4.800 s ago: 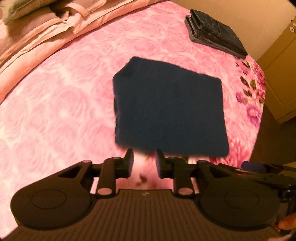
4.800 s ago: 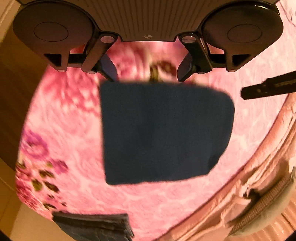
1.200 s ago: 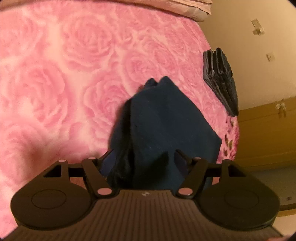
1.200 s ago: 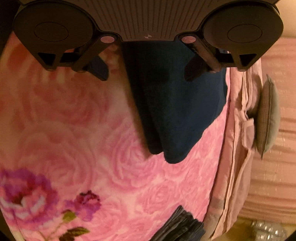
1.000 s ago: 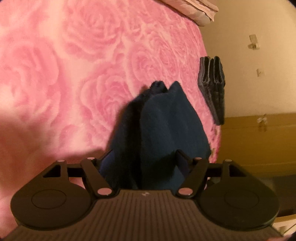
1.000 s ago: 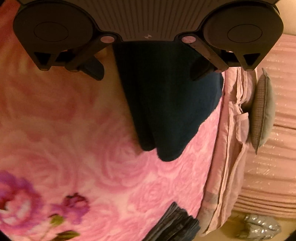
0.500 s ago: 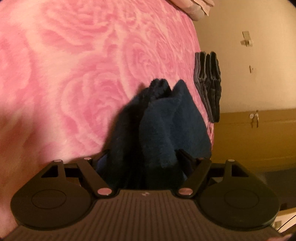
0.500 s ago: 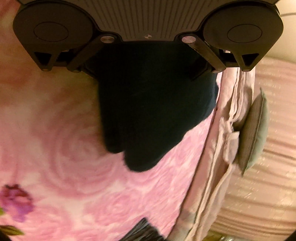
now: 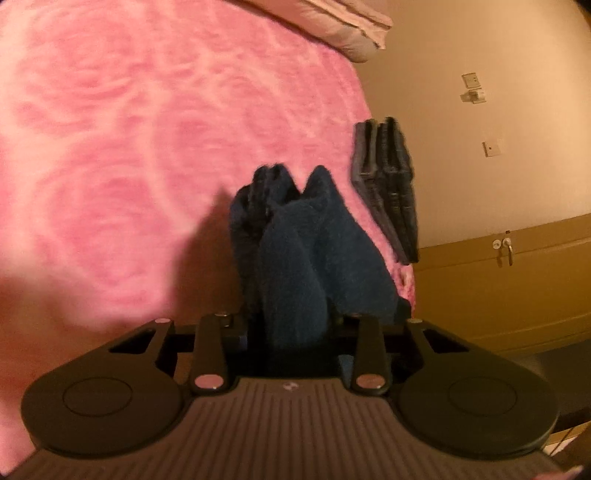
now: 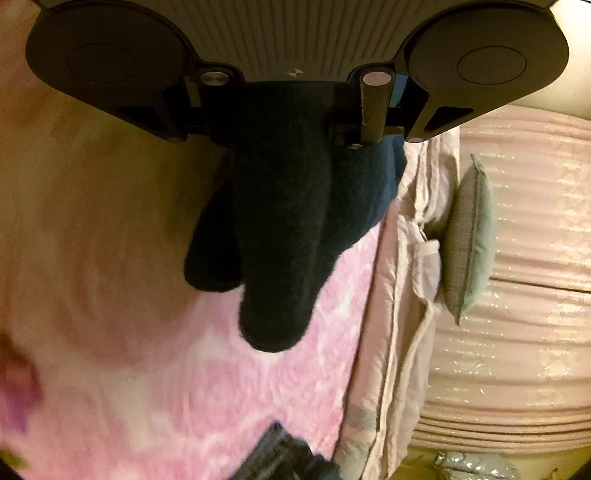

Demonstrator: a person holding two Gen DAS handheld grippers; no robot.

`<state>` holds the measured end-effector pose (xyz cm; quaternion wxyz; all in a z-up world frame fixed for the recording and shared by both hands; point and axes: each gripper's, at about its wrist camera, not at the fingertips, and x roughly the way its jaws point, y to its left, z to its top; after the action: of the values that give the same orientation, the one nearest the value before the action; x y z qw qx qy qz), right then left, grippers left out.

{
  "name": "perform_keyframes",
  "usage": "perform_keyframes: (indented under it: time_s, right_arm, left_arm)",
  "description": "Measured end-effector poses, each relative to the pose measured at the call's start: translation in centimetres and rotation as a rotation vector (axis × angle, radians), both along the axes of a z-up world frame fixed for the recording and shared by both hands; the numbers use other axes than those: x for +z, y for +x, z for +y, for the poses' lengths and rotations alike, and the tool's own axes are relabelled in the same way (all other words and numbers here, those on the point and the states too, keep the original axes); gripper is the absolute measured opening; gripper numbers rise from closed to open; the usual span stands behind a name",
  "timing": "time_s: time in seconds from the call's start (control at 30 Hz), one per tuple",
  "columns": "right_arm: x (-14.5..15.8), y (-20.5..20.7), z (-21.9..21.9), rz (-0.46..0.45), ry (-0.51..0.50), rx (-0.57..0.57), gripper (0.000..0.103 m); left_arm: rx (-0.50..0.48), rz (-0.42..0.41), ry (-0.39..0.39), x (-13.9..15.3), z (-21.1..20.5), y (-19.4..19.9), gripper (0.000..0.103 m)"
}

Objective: Fold clothes
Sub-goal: 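Carry the sweater onto the folded jeans stack with both grippers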

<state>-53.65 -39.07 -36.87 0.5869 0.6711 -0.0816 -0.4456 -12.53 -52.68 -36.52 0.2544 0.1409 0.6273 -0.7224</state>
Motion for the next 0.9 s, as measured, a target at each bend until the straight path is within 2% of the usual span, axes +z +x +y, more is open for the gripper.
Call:
perform_keyframes:
  time_s: [0.13,0.23,0.43,0.57,0.73,0.9]
  right_arm:
    - [2.2,-5.4,-2.4,-0.018,-0.010,0.009,0.027]
    - [5.1,-10.1,-5.2,0.007,-0.046,0.024,0.027]
    - [11.1,-20.9,-11.9,0.058,-0.132,-0.020,0.028]
    - [13.7,-27.5,-17.1,0.073,-0.152,-0.070,0.028]
    - [14.2,-33.3,-22.9,0.053,-0.111,-0.097,0.028]
    - [11.4,-36.3,-28.4,0.051,-0.020,-0.091,0.028]
  left_arm:
    - [0.034,0.047,-0.037,2.8,-0.6,-4.8,0.028]
    - [0.050,0.091,-0.067,5.1,-2.7,-9.7,0.027]
    - [0.020,0.172,-0.160,10.0,-10.0,-21.4,0.027]
    - [-0.003,0.189,-0.194,12.3,-15.0,-28.3,0.027]
    - [-0.003,0.153,-0.188,13.2,-19.8,-34.3,0.027]
    - [0.028,0.036,-0.140,10.0,-23.5,-37.6,0.025]
